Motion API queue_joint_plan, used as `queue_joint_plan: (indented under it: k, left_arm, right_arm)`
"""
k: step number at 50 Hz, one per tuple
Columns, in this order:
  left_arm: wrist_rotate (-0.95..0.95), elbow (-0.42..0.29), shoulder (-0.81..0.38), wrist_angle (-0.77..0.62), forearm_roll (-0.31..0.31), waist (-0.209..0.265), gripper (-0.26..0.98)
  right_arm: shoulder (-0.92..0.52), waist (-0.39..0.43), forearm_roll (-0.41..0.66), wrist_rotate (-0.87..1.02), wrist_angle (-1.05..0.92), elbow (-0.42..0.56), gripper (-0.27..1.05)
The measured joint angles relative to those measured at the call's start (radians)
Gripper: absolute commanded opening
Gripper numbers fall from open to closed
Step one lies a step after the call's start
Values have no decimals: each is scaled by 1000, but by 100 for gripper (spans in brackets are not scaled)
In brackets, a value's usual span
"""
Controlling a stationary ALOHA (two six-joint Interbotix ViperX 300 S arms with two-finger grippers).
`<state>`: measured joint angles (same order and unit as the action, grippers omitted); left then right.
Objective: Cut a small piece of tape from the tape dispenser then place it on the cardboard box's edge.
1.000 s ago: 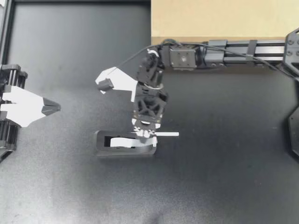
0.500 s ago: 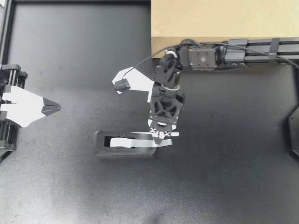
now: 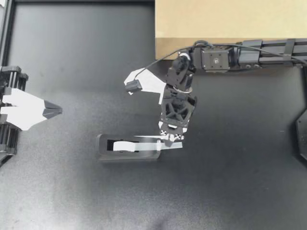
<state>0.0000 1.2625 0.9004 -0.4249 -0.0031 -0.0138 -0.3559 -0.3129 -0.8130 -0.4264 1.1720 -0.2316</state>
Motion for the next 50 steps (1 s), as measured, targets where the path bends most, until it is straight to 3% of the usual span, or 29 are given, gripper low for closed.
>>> queue_joint_plan:
  k: [37, 50]
  left_arm:
    - [-2, 3, -40, 0, -12, 0, -12]
    - [-3, -2, -149, -8, -54, -2, -12]
  right_arm:
    - [-2, -5, 9, -31, -238, -133, -8]
    - [147, -5, 107, -18, -255, -135, -8]
